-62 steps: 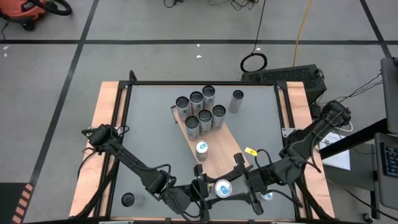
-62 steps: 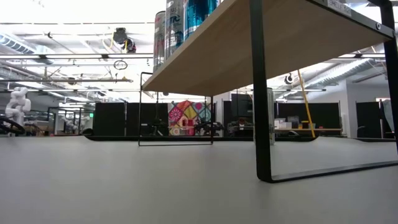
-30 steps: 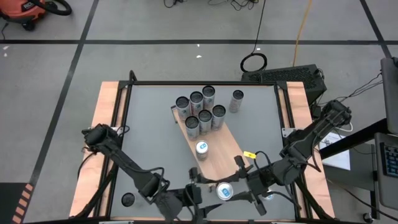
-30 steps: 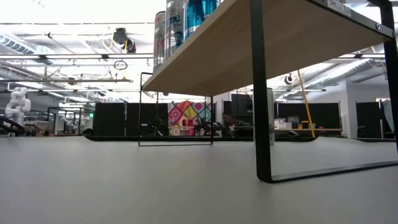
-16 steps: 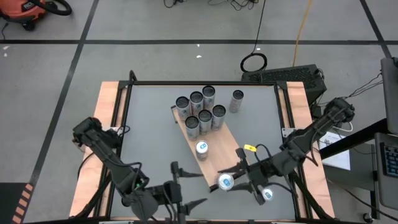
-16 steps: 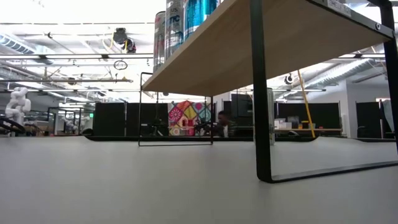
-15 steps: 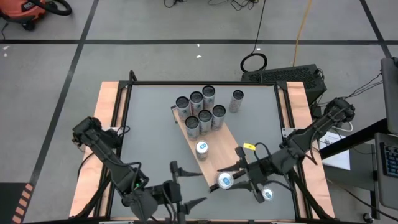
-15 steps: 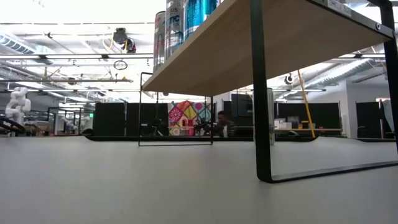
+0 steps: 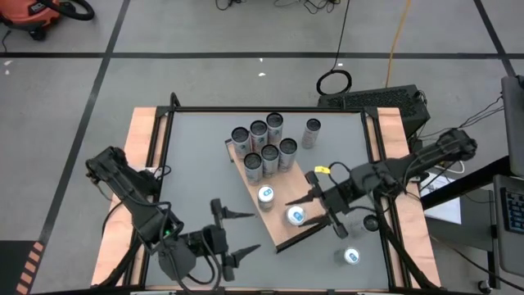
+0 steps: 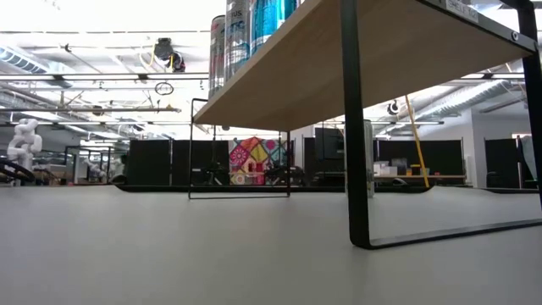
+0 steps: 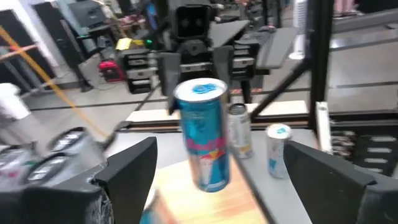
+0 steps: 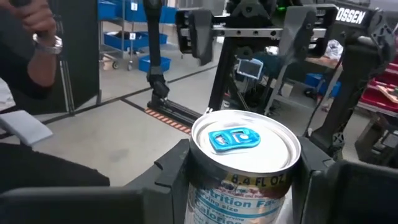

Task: Place canned beverage on shelf
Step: Put the left blue soda can on the shelf aligned with the other blue soda can

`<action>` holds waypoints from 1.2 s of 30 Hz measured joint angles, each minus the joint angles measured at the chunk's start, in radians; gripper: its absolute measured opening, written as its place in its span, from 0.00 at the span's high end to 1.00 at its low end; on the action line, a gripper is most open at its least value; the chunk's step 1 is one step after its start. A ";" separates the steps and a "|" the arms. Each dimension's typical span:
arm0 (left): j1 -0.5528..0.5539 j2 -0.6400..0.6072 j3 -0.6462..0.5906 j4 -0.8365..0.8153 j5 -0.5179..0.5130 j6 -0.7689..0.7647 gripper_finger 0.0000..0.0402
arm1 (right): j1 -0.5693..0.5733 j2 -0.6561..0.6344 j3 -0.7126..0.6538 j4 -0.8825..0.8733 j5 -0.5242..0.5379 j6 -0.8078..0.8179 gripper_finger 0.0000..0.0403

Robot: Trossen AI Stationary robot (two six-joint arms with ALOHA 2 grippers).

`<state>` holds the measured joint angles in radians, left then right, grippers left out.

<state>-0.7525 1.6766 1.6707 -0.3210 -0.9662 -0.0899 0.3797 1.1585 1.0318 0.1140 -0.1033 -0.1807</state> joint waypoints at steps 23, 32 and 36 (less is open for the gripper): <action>0.066 -0.081 0.000 -0.147 -0.019 -0.035 0.15 | -0.287 -0.005 -0.060 -0.011 -0.298 -0.063 0.68; 0.065 -0.081 0.000 -0.170 -0.015 -0.047 0.15 | -0.334 -0.005 -0.114 0.047 -0.366 -0.062 0.68; 0.065 -0.081 0.000 -0.210 -0.015 -0.080 0.15 | -0.354 0.002 -0.115 0.050 -0.390 -0.069 0.68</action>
<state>-0.6876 1.5951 1.6703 -0.5313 -0.9807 -0.1695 0.0253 1.1605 0.9169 0.1640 -0.4929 -0.2500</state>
